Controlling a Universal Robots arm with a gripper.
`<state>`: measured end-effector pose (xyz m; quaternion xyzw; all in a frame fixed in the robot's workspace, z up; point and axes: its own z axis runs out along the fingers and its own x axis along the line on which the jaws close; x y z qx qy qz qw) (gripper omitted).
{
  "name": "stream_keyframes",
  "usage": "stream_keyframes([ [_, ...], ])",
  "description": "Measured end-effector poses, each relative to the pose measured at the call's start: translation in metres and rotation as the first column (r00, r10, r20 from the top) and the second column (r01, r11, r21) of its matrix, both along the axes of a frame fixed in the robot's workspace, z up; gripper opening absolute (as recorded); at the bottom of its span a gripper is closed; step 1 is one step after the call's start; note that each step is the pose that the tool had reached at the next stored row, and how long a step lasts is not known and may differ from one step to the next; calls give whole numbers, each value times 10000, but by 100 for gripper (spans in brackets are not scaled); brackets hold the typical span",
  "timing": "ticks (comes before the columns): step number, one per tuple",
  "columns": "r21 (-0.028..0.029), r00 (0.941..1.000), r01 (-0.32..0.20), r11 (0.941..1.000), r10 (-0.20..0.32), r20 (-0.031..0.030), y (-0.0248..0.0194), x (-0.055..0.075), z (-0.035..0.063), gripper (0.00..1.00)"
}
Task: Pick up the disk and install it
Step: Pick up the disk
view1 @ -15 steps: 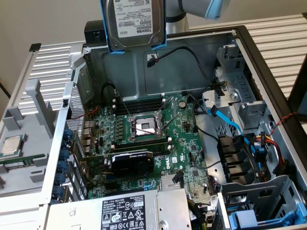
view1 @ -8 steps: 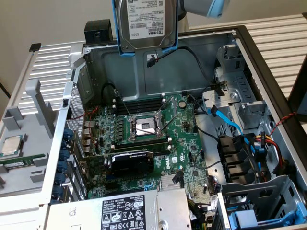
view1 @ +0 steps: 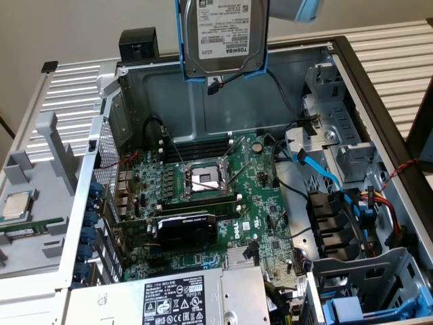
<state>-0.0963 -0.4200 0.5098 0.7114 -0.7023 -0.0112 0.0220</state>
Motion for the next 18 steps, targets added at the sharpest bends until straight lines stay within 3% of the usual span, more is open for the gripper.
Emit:
stream_keyframes([
  [7, 0, 10000, -1, 10000, 1, 1, -128, 101, 50, 37],
  [18, -1, 10000, 0, 10000, 0, 1, -446, 153, 90, 37],
])
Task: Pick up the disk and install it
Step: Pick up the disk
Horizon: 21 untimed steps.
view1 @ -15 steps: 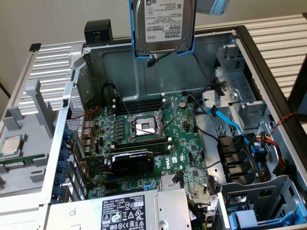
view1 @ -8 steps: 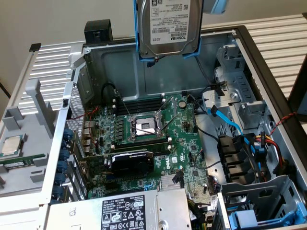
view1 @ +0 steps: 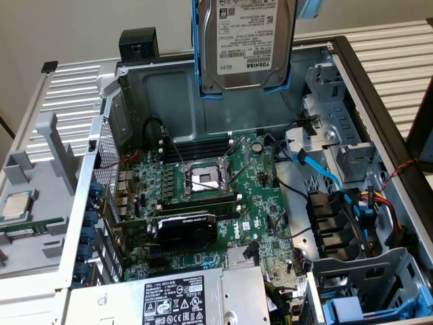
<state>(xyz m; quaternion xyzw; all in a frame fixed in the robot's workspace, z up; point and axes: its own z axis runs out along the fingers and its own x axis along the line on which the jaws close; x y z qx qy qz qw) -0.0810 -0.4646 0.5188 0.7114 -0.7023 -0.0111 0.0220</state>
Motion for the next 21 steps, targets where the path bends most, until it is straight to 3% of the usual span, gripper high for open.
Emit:
stream_keyframes([
  [6, 1, 10000, 0, 10000, 0, 1, -182, 81, 20, 37],
  [13, 1, 10000, -1, 10000, 1, 1, -328, 294, 60, 37],
  [21, 1, 10000, -1, 10000, 1, 0, -476, 422, 160, 37],
])
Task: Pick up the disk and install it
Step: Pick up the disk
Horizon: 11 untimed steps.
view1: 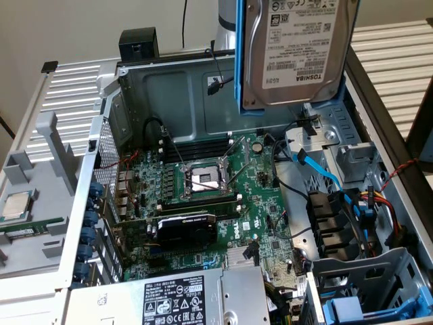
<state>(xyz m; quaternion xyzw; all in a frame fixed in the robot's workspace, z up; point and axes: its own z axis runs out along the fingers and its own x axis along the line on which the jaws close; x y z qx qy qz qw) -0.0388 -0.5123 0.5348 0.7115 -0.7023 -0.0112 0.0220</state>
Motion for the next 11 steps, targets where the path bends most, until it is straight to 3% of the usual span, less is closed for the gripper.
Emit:
stream_keyframes([
  [11, 1, 10000, 1, 10000, -1, -15, -287, 295, 88, 37],
])
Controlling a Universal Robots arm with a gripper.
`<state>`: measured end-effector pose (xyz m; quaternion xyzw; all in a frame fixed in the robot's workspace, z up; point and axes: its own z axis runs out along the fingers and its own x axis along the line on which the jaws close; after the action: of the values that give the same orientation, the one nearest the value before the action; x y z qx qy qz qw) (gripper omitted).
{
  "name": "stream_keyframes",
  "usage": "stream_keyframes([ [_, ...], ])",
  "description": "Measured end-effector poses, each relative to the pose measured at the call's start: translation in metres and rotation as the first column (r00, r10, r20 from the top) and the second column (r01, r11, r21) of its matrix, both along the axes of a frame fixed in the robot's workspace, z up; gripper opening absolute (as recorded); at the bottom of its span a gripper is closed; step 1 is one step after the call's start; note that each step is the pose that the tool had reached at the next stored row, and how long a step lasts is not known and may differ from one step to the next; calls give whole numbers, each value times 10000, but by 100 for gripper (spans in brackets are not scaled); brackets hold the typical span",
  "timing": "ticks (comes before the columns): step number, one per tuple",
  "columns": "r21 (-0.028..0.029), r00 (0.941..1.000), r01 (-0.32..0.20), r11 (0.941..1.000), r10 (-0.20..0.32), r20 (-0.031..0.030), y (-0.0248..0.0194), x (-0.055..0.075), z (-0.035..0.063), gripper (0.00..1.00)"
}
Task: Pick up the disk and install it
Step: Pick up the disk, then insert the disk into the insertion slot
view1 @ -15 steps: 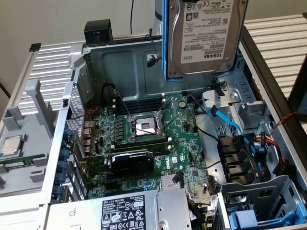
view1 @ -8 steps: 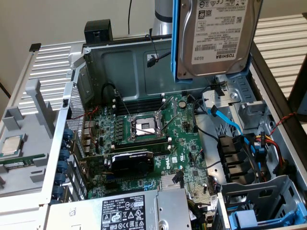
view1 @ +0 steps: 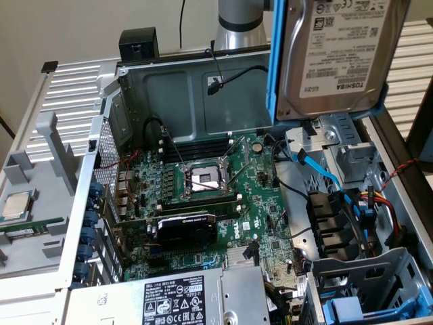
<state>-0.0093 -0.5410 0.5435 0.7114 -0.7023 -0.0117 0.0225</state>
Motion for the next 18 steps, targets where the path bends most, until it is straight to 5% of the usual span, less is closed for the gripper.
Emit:
stream_keyframes([
  [10, 5, 10000, 0, 10000, 0, -87, -205, 279, 26, 37],
  [18, 43, 10000, 14, 10000, -13, -87, -300, 399, 26, 37],
])
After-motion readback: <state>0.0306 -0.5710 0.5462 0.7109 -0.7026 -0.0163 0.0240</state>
